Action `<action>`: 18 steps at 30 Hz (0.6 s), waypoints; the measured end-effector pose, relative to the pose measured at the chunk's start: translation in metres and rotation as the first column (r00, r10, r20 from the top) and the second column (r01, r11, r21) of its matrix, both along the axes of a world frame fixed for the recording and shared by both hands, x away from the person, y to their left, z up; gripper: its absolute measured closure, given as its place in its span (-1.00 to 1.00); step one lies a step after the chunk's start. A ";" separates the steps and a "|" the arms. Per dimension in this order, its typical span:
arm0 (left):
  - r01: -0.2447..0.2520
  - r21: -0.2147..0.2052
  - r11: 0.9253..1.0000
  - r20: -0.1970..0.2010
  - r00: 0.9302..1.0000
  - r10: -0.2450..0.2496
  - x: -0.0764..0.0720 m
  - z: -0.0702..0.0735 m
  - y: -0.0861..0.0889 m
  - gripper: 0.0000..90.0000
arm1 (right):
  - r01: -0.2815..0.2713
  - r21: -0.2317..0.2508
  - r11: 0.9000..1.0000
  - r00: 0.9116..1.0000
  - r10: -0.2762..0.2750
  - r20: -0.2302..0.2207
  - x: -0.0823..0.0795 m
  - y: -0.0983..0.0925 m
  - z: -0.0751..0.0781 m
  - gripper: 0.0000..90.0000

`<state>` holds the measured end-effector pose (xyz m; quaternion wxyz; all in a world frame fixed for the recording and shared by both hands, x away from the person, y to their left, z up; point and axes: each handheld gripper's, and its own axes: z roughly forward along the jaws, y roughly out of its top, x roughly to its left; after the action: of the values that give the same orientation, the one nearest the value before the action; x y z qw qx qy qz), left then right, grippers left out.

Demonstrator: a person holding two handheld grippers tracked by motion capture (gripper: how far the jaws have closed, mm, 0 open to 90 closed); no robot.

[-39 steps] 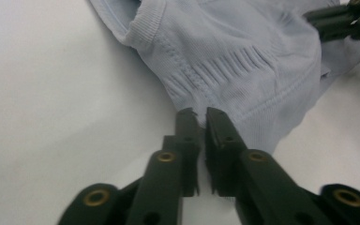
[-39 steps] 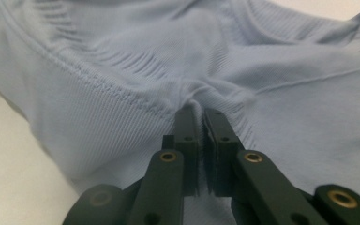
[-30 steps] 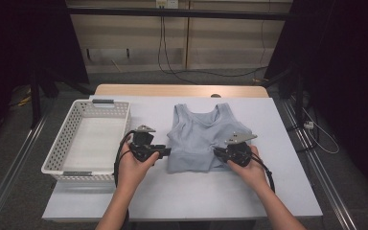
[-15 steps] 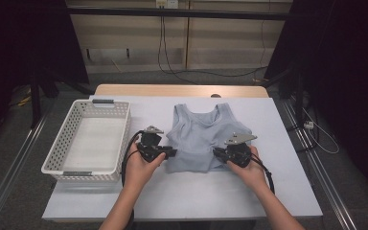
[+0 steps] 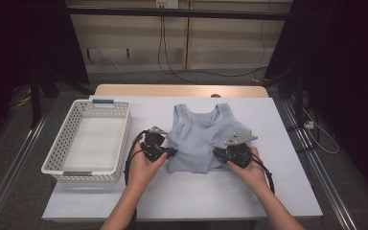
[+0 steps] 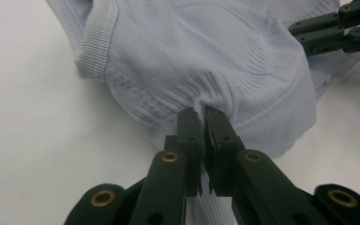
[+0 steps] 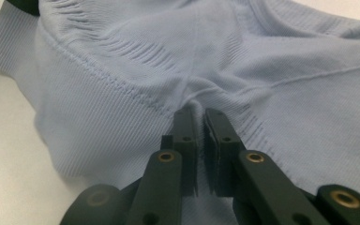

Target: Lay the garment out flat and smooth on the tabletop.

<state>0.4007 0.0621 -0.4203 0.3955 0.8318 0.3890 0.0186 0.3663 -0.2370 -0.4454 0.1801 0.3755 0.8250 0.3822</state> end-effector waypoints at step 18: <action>-0.065 0.000 0.998 -0.041 0.997 0.065 0.014 -0.013 0.012 0.91 | -0.014 -0.015 1.000 1.000 0.014 -0.003 0.000 0.006 -0.003 0.81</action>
<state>0.4149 0.0744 -0.4332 0.3870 0.8188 0.4237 0.0140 0.3667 -0.2311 -0.4484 0.1793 0.3690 0.8305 0.3767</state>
